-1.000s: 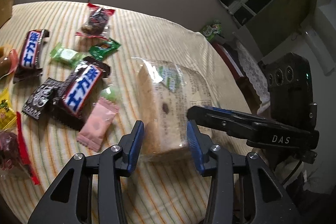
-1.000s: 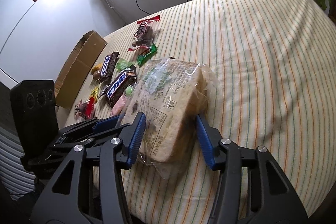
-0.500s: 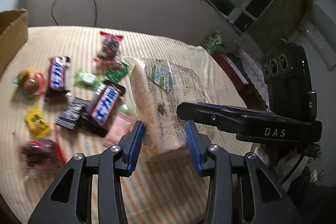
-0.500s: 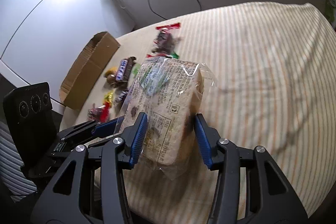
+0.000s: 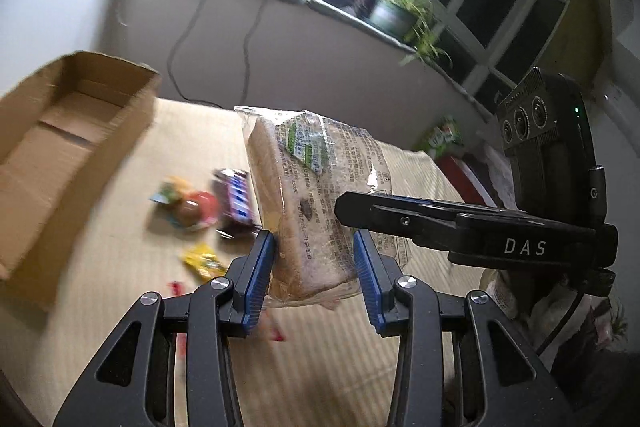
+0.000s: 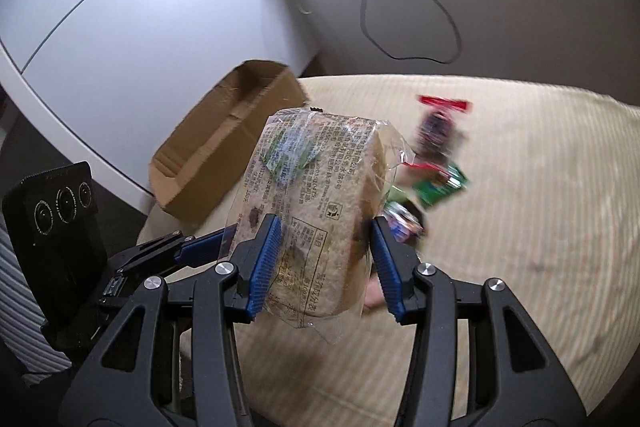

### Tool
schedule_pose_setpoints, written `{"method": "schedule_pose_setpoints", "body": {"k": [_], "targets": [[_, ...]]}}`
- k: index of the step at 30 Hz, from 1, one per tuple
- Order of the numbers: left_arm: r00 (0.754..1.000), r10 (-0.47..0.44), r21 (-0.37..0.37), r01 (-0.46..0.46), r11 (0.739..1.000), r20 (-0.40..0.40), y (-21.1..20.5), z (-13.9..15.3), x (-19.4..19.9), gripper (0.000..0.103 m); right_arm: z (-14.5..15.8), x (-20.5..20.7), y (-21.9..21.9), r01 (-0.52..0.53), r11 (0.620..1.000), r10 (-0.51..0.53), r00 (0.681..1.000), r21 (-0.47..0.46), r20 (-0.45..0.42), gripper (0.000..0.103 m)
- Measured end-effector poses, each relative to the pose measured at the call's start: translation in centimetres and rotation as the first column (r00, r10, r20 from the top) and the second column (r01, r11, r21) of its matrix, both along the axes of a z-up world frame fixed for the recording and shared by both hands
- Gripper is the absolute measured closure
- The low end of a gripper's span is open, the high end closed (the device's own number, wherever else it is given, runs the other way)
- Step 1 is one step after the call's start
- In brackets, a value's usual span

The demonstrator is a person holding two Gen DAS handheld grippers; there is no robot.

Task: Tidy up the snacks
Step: 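Carry the bread loaf with the left gripper into the cardboard box and release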

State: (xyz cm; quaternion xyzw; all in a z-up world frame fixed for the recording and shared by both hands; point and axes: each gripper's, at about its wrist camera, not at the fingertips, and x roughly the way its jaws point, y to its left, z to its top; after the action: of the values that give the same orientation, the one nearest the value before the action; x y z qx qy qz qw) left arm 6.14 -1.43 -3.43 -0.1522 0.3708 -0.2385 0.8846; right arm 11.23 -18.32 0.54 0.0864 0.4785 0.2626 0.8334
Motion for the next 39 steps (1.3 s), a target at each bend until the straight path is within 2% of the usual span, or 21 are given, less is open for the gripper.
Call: {"method": "schedule_pose_setpoints", "body": {"k": [9, 24, 32, 39], "targets": [[0.990, 0.134, 0.003, -0.134, 0.991, 0.036, 5.8, 1.2, -0.1, 0.064, 1.5, 2.3, 7.8, -0.124, 0.992, 0.124, 0.992, -0.005, 0.034, 0.054], [0.941, 0.335, 0.010, -0.336, 0.942, 0.047, 14.0, 1.5, 1.0, 0.064, 1.2, 6.0, 19.7, -0.312, 0.950, 0.312, 0.949, -0.014, 0.050, 0.054], [0.917, 0.399, 0.030, -0.399, 0.916, 0.013, 17.1, -0.1, 1.9, 0.064, -0.7, 8.3, 23.7, -0.367, 0.930, 0.367, 0.930, -0.006, 0.013, 0.054], [0.909, 0.416, 0.054, -0.414, 0.909, -0.023, 17.6, -1.2, 3.1, 0.064, -2.8, 9.4, 25.3, -0.389, 0.921, 0.388, 0.921, -0.015, -0.030, 0.054]]}}
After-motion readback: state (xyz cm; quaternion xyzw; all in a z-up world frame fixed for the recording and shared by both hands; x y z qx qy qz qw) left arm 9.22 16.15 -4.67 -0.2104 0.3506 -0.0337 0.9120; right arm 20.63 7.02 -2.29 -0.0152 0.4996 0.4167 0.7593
